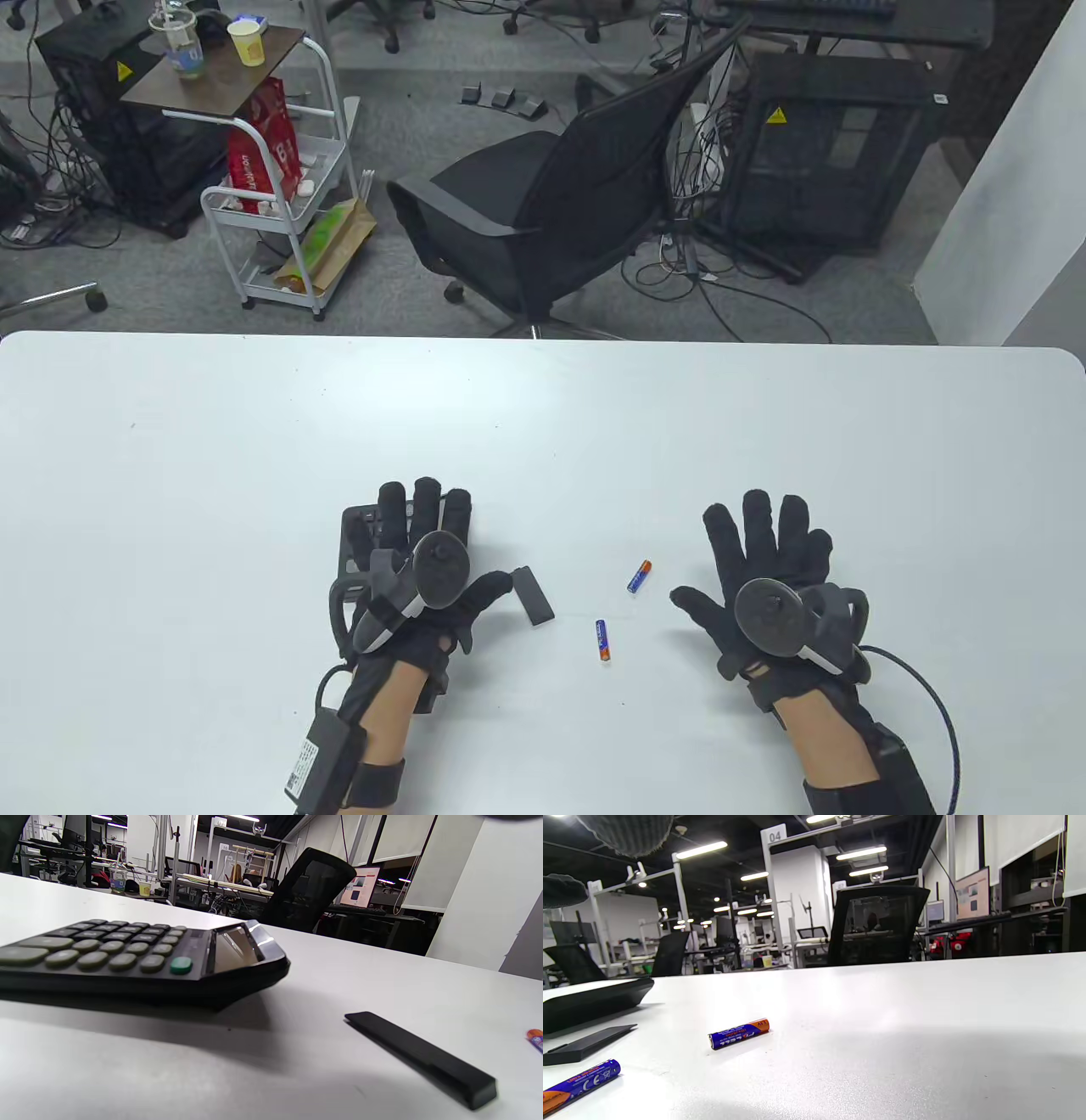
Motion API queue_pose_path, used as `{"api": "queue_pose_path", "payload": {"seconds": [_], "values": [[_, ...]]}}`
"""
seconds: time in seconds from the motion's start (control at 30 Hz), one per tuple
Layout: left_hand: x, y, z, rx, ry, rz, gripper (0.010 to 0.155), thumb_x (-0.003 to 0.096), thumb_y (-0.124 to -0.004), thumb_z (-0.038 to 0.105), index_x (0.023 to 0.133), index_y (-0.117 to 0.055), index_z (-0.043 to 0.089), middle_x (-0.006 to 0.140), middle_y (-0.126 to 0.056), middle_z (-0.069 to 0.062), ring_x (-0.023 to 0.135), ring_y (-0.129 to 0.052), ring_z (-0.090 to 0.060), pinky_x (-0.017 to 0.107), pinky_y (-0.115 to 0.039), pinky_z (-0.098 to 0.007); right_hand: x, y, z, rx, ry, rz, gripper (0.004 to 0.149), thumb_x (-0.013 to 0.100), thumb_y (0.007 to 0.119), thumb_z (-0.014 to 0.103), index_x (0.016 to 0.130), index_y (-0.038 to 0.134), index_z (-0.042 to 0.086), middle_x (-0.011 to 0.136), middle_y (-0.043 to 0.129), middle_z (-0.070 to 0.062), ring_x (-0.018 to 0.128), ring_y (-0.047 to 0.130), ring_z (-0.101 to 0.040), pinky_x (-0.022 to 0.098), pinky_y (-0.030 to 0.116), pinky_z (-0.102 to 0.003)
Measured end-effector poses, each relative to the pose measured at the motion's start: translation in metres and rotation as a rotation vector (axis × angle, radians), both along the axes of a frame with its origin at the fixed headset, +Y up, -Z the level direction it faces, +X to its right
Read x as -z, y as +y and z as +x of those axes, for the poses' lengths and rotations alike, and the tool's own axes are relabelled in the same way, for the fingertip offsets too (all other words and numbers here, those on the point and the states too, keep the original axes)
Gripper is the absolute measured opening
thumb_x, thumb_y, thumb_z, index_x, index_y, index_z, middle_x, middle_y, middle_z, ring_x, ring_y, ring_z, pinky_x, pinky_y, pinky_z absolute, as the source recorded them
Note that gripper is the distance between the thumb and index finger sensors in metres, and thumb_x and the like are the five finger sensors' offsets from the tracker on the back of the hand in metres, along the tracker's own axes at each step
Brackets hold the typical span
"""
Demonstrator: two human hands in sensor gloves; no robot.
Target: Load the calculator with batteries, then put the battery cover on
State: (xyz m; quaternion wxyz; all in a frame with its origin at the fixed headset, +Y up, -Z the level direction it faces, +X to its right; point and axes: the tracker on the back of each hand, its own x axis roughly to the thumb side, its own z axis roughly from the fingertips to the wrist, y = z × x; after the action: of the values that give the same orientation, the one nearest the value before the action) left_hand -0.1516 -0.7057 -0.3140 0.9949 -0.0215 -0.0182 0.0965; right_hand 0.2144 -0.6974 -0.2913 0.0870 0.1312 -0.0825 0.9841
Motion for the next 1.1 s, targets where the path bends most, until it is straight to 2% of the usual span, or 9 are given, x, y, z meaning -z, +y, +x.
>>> {"api": "queue_pose_path", "payload": {"seconds": [0.53, 0.83, 1.1], "values": [[0.004, -0.003, -0.007, -0.033, 0.027, -0.018, 0.100, 0.0292, -0.061, 0.081, 0.105, -0.011, 0.039, 0.115, 0.001, 0.003, 0.108, 0.006, -0.035, 0.070, -0.004, -0.073, 0.001, -0.001, 0.000, 0.017, 0.001, -0.013, 0.087, 0.048, 0.065, 0.068, 0.111, 0.024, 0.025, 0.115, 0.004, -0.019, 0.097, -0.002, -0.058, 0.061, 0.017, -0.081], [0.014, -0.023, -0.023, -0.075, 0.077, -0.110, 0.102, 0.0285, -0.062, 0.082, 0.105, -0.011, 0.039, 0.115, 0.002, 0.002, 0.108, 0.005, -0.036, 0.070, -0.005, -0.073, 0.001, -0.003, 0.001, 0.026, -0.002, -0.038, 0.087, 0.048, 0.065, 0.068, 0.111, 0.023, 0.025, 0.114, 0.004, -0.021, 0.096, -0.001, -0.059, 0.061, 0.017, -0.081], [0.022, -0.045, -0.031, -0.099, 0.107, -0.224, 0.106, 0.0277, -0.065, 0.082, 0.106, -0.011, 0.034, 0.115, -0.002, -0.006, 0.108, 0.002, -0.039, 0.070, -0.007, -0.074, 0.002, -0.004, 0.001, 0.034, 0.001, -0.059, 0.087, 0.049, 0.065, 0.068, 0.111, 0.023, 0.025, 0.114, 0.005, -0.021, 0.096, -0.001, -0.060, 0.061, 0.018, -0.082]]}}
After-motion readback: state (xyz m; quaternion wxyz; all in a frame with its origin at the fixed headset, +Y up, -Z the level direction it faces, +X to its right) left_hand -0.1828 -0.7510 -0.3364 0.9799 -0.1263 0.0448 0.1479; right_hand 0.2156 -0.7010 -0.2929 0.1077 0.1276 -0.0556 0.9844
